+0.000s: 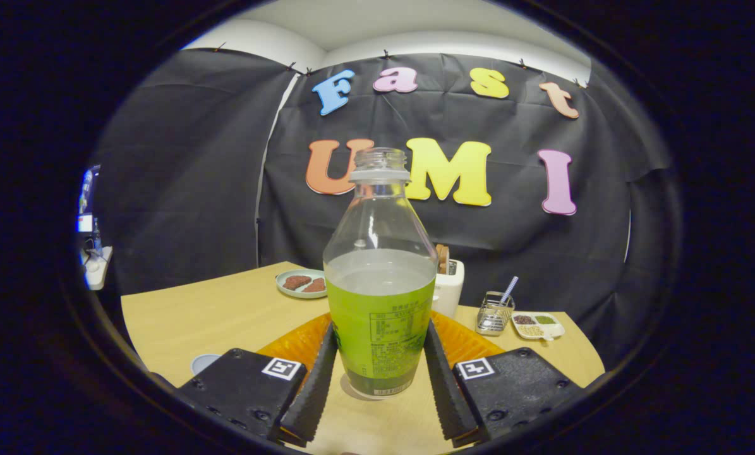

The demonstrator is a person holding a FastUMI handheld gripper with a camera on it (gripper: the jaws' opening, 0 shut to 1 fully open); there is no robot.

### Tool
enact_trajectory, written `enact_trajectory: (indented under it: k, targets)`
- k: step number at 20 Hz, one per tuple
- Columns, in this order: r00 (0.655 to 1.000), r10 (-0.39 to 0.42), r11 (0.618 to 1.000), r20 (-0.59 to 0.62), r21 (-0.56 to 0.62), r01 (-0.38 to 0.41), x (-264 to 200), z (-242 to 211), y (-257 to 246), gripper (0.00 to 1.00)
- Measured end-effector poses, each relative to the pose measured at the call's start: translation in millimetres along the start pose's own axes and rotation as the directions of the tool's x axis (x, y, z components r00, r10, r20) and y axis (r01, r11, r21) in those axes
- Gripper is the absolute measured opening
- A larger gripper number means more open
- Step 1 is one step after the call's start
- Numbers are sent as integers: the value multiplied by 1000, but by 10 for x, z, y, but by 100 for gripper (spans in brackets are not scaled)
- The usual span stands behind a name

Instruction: Take the bottle from table, then pour the juice into the cup, finally place the bottle on the coaster

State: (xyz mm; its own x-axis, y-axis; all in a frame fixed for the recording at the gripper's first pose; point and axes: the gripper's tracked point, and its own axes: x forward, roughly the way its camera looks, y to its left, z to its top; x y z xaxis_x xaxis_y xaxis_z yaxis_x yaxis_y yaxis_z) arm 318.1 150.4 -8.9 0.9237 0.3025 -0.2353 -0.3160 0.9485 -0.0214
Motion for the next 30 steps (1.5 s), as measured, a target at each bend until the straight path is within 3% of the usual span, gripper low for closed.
enact_trajectory:
  k: [4,11,28,30]
  targets:
    - [999,32,995,-12,93,-31,375,-133,75,76]
    - [996,0,990,-93,137,13,846,-560,-17,78]
    - [989,-13,989,-144,145,34,1112,-937,-11,82]
    - [990,-15,989,-139,142,35,1093,-918,-10,94]
